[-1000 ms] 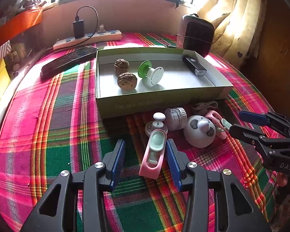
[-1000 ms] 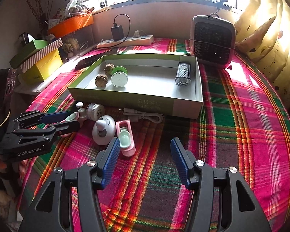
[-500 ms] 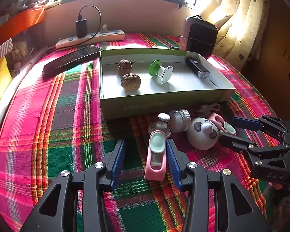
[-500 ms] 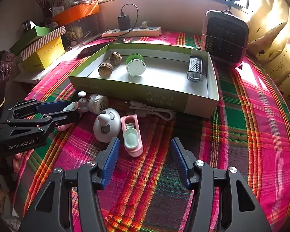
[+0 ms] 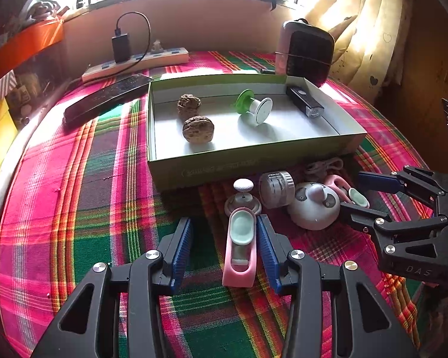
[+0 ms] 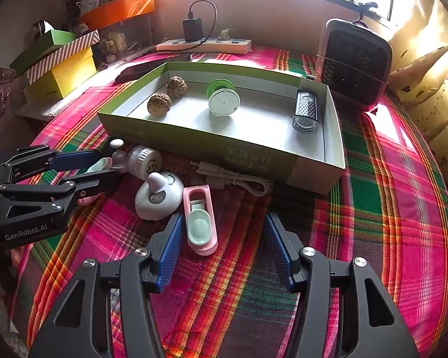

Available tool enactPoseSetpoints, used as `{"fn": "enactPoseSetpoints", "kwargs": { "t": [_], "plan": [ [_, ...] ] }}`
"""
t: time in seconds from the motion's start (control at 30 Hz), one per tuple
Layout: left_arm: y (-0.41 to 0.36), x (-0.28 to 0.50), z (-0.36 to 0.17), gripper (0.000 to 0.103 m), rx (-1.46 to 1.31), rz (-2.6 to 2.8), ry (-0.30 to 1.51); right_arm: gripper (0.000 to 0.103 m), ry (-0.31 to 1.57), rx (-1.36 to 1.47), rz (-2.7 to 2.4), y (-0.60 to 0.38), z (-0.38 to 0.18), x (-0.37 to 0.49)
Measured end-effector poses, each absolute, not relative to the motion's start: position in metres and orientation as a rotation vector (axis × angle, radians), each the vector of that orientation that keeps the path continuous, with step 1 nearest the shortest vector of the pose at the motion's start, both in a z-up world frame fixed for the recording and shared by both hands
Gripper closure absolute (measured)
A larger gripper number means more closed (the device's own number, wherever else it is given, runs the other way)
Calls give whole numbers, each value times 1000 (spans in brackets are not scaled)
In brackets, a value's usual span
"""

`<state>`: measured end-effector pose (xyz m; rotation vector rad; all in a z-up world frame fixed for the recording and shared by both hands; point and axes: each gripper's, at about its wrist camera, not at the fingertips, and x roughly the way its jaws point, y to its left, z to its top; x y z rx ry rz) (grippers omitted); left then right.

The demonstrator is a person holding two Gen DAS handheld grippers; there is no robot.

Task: Organize objects
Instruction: 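Close the right gripper on a pink clip while the left gripper closes on another pink clip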

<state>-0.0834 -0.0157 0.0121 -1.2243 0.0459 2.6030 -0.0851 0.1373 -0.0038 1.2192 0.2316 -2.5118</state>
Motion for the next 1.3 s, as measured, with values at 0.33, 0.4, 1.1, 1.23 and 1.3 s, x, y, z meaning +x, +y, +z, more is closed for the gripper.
{"fn": "enactPoseSetpoints", "kwargs": {
  "t": [0.33, 0.4, 1.1, 1.23, 1.3],
  "plan": [
    [-17, -85, 12, 62, -1223, 2600, 33, 57, 230, 1217, -2523, 138, -3, -85],
    [-17, -85, 12, 64, -1223, 2601, 30, 60, 225, 1216, -2525, 139, -3, -85],
    [-22, -86, 11, 86, -1228, 2618, 18, 85, 223, 1206, -2522, 139, -2, -85],
    [-22, -86, 11, 87, -1228, 2618, 18, 85, 224, 1206, -2522, 139, -2, -85],
    [-22, -86, 11, 87, -1228, 2617, 16, 85, 223, 1206, -2522, 139, -3, -86]
  ]
}}
